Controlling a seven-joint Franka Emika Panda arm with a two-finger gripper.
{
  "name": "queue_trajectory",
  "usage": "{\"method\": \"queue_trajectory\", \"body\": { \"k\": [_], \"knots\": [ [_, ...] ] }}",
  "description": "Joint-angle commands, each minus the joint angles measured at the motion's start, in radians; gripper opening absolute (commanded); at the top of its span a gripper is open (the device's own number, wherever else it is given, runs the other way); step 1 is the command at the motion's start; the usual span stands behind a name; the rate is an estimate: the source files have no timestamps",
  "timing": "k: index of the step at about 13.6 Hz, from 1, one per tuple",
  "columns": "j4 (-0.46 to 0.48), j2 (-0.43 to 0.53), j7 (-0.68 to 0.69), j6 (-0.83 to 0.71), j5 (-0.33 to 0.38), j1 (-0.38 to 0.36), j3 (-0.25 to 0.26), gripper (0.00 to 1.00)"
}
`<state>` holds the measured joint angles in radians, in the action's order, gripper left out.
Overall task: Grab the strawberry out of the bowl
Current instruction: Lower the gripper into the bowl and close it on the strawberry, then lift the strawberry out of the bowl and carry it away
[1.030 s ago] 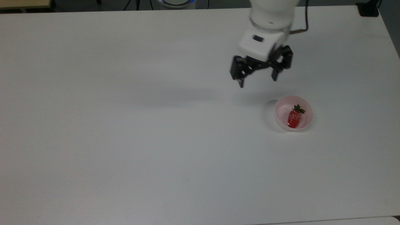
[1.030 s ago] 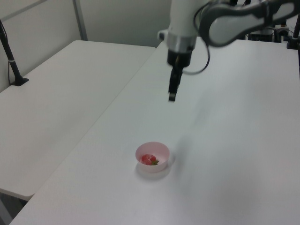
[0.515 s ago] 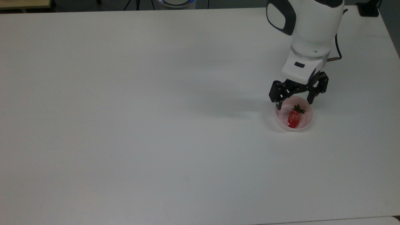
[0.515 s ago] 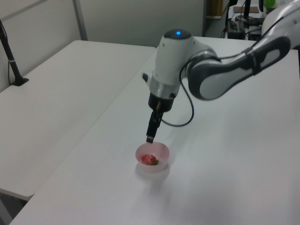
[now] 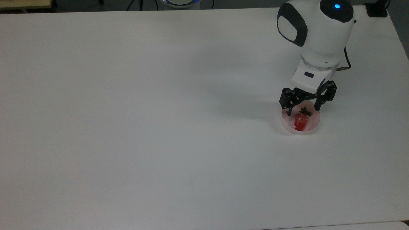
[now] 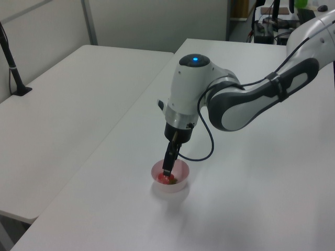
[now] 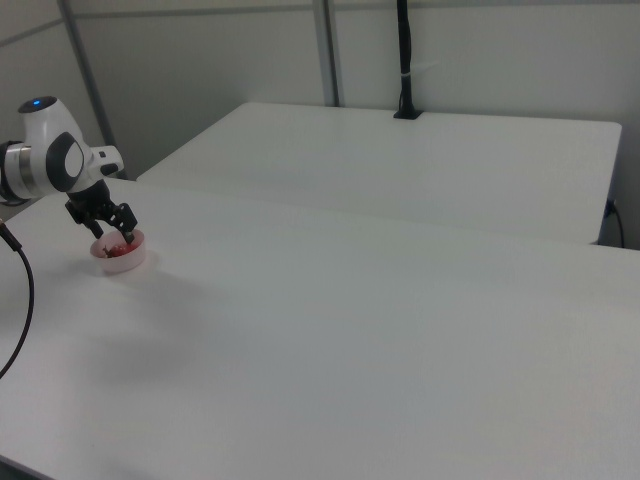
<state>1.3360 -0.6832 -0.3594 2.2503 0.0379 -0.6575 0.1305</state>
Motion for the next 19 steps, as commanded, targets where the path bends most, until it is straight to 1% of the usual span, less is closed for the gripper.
{"method": "queue_trajectory", "body": {
  "k": [1,3,5,8,9,10,12,13,14,17,19],
  "knots": [
    [-0.02,-0.024,-0.01,0.005,0.017,-0.008,0.004,0.73],
    [-0.02,-0.033,-0.009,0.005,0.017,-0.008,0.003,0.73],
    [-0.018,-0.047,-0.007,0.029,0.014,-0.008,0.004,0.74],
    [-0.017,-0.065,-0.009,0.046,-0.007,-0.008,0.003,0.74],
    [-0.017,-0.073,-0.007,0.046,-0.009,-0.008,0.003,0.73],
    [-0.017,-0.076,-0.004,0.046,-0.01,-0.008,0.003,0.66],
    [-0.017,-0.073,-0.003,0.046,-0.018,-0.007,0.003,0.44],
    [-0.017,-0.068,-0.001,0.045,-0.018,-0.002,0.003,0.27],
    [-0.017,-0.064,-0.001,0.045,-0.016,0.002,0.003,0.18],
    [-0.017,-0.049,-0.003,0.041,-0.013,0.006,0.003,0.18],
    [-0.018,-0.013,-0.007,0.032,-0.009,0.006,0.001,0.18]
  ]
}}
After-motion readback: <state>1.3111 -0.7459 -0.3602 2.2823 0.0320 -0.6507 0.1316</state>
